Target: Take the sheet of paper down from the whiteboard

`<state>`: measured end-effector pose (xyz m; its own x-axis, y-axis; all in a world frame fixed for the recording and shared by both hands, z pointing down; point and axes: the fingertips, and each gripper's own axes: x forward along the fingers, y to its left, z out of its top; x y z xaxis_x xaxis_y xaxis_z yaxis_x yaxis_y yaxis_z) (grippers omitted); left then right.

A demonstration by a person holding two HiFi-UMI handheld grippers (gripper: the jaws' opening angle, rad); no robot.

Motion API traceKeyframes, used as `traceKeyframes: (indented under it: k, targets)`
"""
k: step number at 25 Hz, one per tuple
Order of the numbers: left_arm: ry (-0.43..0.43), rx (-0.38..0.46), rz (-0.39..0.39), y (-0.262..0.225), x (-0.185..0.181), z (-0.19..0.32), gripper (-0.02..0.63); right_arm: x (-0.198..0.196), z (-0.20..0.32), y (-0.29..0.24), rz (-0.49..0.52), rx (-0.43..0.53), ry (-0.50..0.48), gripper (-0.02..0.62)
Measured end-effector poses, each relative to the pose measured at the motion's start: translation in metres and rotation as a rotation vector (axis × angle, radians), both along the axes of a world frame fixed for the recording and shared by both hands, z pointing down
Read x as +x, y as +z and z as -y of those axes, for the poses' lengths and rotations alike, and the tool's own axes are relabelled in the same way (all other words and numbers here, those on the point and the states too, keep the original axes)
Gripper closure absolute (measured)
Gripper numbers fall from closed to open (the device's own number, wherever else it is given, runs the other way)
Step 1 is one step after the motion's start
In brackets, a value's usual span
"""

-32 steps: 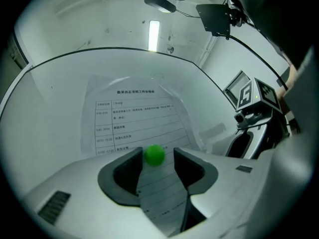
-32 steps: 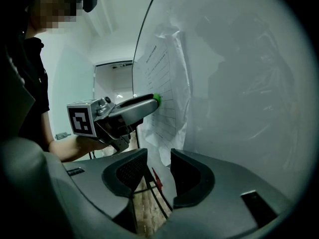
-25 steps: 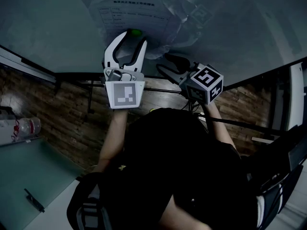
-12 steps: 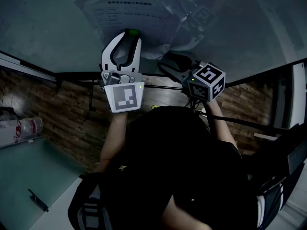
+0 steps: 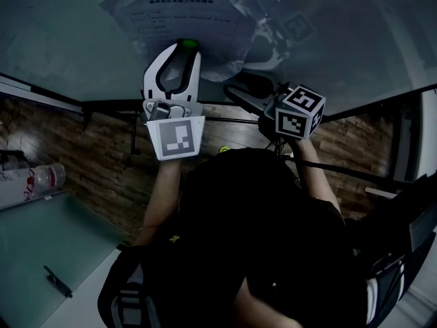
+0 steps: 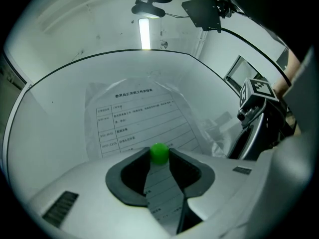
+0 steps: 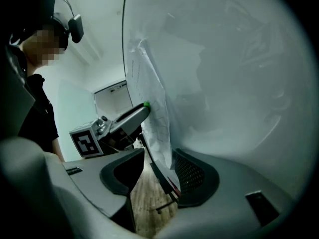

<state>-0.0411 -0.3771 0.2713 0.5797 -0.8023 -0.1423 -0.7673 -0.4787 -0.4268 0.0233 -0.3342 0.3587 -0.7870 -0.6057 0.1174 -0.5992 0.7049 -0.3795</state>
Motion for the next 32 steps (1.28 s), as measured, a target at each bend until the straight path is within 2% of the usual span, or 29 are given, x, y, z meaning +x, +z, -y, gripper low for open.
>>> traceKeyframes:
  k: [8, 18, 24, 30, 32]
  targets:
    - [-0.005, -0.003, 0.011, 0.001, -0.001, -0.001, 0.466, -0.012, 0.001, -0.017, 0.071, 0.053, -0.051, 0.405]
    - [-0.021, -0.001, 0.023, 0.001, -0.002, 0.001, 0.466, -0.025, 0.006, -0.022, 0.053, 0.075, -0.098, 0.440]
    - [-0.028, -0.007, 0.031, 0.001, -0.005, 0.003, 0.468, -0.026, 0.014, -0.018, -0.028, 0.084, -0.033, 0.485]
    - [-0.034, -0.010, 0.025, 0.002, -0.003, 0.002, 0.466, -0.015, 0.017, -0.015, -0.048, 0.081, 0.019, 0.574]
    - [-0.034, -0.011, 0.022, 0.001, -0.001, 0.001, 0.466, -0.011, 0.016, -0.015, -0.042, 0.080, 0.025, 0.574]
